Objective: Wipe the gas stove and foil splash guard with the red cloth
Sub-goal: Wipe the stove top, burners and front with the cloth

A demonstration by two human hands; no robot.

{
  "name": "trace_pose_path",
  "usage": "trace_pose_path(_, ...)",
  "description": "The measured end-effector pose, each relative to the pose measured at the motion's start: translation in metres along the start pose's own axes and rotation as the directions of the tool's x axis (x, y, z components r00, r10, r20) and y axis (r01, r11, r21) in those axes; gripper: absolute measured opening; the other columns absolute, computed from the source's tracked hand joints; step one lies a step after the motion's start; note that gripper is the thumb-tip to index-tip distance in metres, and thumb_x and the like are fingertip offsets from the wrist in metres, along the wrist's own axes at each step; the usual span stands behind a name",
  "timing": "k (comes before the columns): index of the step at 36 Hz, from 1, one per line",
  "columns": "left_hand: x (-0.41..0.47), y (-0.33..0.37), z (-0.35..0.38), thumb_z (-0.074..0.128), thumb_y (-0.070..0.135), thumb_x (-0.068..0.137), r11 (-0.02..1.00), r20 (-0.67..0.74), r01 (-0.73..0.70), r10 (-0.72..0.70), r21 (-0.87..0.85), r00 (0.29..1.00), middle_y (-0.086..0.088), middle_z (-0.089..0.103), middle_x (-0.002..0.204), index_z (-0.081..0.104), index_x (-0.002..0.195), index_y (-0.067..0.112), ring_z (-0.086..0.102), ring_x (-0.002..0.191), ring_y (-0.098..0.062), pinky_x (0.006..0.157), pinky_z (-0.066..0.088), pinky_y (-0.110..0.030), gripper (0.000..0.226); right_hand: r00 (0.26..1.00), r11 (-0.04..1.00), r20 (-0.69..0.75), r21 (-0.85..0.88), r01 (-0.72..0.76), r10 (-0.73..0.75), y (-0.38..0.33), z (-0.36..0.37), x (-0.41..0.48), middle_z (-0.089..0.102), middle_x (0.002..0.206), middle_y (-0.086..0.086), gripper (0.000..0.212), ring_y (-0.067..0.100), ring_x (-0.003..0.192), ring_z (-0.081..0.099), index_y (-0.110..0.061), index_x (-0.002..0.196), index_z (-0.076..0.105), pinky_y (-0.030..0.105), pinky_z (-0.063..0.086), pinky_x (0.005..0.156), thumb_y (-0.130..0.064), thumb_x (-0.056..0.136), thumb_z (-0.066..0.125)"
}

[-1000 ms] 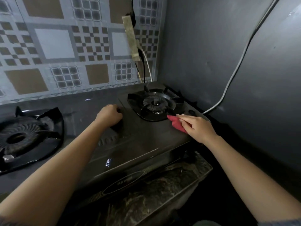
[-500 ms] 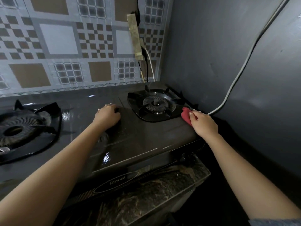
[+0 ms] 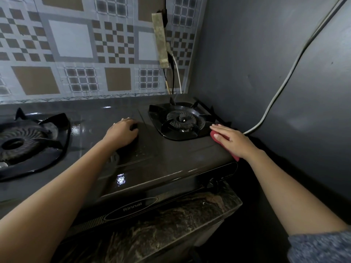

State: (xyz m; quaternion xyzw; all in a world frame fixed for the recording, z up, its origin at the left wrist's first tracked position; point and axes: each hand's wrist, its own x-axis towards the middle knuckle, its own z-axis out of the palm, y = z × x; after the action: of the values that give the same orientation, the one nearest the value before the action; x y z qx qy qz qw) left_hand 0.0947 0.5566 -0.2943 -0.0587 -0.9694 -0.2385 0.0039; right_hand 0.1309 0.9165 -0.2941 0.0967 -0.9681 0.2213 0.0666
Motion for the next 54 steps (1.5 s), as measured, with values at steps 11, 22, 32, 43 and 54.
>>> trace_pose_path(11,-0.018,-0.009,-0.007,0.049,0.032,0.093,0.999,0.013,-0.042,0.042,0.019,0.999,-0.005,0.037,0.149,0.043,0.138,0.019,0.037,0.134,-0.028,0.11,0.033,-0.045,0.047,0.866,0.916,-0.32,0.014,-0.401,0.384,-0.037,0.02,-0.015,0.044,0.143,-0.012,0.038,0.015,0.133,0.039,-0.029,0.13,0.051,0.032,0.034,0.102,-0.036,0.095,0.039)
trace_pose_path(22,-0.053,-0.024,-0.031,0.044,0.041,0.094,0.99,0.118,-0.119,0.11,0.073,0.987,-0.007,0.04,0.146,0.045,0.136,0.017,0.038,0.133,-0.027,0.11,0.032,-0.041,0.048,0.845,0.889,-0.331,-0.036,-0.457,0.421,-0.099,0.049,-0.025,0.049,0.138,0.003,0.039,0.023,0.129,0.041,-0.016,0.127,0.053,0.035,0.032,0.104,-0.031,0.095,0.035)
trace_pose_path(32,-0.12,-0.032,-0.059,0.037,0.088,0.056,0.973,0.298,-0.197,0.155,0.12,0.942,0.0,0.027,0.153,0.029,0.145,0.016,0.027,0.14,-0.02,0.115,0.025,-0.041,0.114,0.882,0.905,-0.28,-0.086,-0.416,0.379,-0.158,0.074,-0.038,0.04,0.146,0.001,0.044,0.019,0.138,0.03,-0.014,0.136,0.045,0.033,0.023,0.111,-0.032,0.097,0.032)
trace_pose_path(43,-0.163,-0.044,-0.044,0.056,0.082,0.058,0.887,0.222,-0.344,0.285,0.307,0.932,-0.003,0.01,0.158,0.012,0.149,0.01,0.009,0.146,-0.017,0.118,0.006,-0.034,0.124,0.943,0.94,-0.016,-0.071,-0.334,0.333,-0.193,0.077,-0.043,0.016,0.156,0.001,0.05,0.018,0.145,0.01,-0.014,0.146,0.022,0.034,0.011,0.116,-0.026,0.098,0.029)
trace_pose_path(54,-0.203,-0.06,-0.039,0.045,0.086,0.06,0.93,-0.122,-0.123,0.174,0.347,0.977,-0.002,0.002,0.159,0.006,0.149,0.009,-0.004,0.146,-0.014,0.118,-0.004,-0.032,0.123,0.994,0.998,-0.104,-0.054,-0.033,0.028,-0.177,0.077,-0.079,0.023,0.154,0.002,0.048,0.016,0.144,0.014,-0.013,0.144,0.03,0.03,0.009,0.116,-0.03,0.099,0.034)
